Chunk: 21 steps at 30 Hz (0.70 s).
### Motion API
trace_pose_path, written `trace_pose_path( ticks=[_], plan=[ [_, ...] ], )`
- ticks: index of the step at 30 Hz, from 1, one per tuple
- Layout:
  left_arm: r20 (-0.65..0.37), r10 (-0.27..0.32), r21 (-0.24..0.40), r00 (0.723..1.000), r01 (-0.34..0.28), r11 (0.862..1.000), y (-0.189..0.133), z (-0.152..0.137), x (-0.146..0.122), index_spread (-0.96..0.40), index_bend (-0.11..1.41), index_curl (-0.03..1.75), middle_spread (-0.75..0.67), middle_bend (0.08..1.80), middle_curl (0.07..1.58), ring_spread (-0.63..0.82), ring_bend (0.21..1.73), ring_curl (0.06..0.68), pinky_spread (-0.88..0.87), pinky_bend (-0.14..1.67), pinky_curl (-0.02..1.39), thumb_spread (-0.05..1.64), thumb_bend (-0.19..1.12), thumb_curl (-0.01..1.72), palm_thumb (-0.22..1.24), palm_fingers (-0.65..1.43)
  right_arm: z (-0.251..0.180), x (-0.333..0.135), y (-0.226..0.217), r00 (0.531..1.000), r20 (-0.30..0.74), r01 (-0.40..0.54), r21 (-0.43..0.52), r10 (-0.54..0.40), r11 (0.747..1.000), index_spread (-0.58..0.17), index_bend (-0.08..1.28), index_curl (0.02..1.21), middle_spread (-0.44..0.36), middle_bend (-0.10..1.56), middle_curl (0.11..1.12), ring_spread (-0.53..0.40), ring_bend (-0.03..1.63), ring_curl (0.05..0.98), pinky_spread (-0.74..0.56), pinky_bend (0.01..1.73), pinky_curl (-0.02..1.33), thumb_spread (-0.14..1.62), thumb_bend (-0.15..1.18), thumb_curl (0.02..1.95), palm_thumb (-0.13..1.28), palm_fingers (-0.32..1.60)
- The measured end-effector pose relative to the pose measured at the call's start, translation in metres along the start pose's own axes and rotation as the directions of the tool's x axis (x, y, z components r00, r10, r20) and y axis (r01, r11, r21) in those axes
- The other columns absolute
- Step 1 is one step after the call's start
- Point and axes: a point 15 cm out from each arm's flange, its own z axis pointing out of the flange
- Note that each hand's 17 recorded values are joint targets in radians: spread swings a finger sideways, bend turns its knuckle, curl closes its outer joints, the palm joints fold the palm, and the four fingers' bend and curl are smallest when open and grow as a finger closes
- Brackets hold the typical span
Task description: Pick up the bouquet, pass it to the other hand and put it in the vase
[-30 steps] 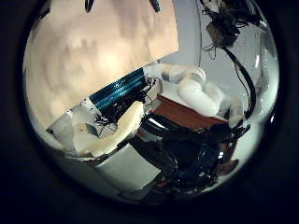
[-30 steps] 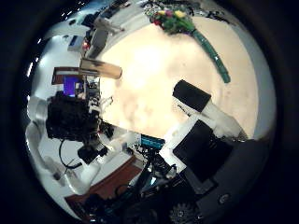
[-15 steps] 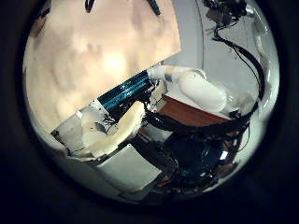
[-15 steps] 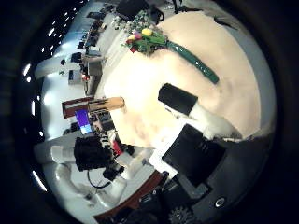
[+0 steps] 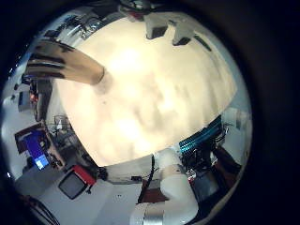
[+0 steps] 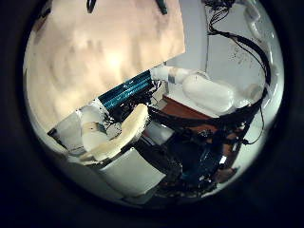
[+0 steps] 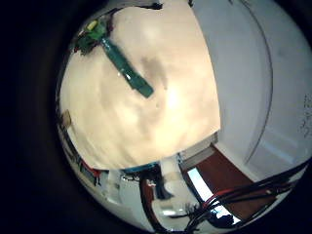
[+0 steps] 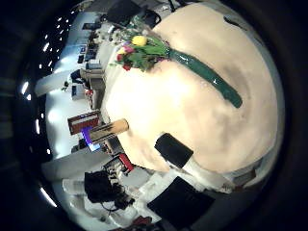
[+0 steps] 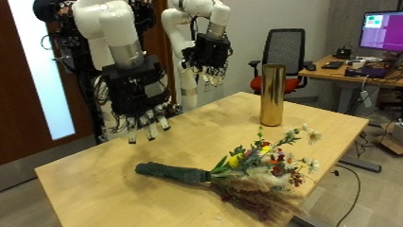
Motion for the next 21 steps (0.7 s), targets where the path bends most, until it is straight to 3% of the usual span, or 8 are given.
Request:
trace_pose_path(
  ticks=[5, 21],
  plan=[
    [-0.005, -0.002, -0.013, 1.0, 0.002, 1.0, 0.0, 0.004, -0.001, 0.2, 0.16, 0.31, 0.36, 0.21, 0.34, 0.49, 0.48, 0.188, 0.49, 0.2, 0.31, 0.96, -0.03, 0.31, 0.43, 0.18, 0.015, -0.005, -0.032, 1.0, -0.007, 0.011, 0.072, -0.01, 0.997, -0.111, 0.17, 0.31, 0.194, 0.38, 0.35, 0.1, 0.66, 0.14, 0.28, 0.49, 0.2, 1.07, -0.02, 0.32, 0.44, 0.22],
    [-0.016, 0.001, -0.025, 1.0, -0.001, 1.0, -0.006, 0.004, -0.002, 0.2, 0.17, 0.31, 0.37, 0.2, 0.34, 0.5, 0.48, 0.188, 0.5, 0.2, 0.31, 0.96, -0.03, 0.31, 0.43, 0.17, 0.086, 0.015, -0.059, 0.999, -0.028, -0.024, -0.013, 0.024, 1.0, -0.122, 0.16, 0.3, 0.109, 0.41, 0.36, 0.041, 0.69, 0.168, 0.22, 0.39, 0.21, 1.06, -0.02, 0.35, 0.56, 0.3]
  ],
)
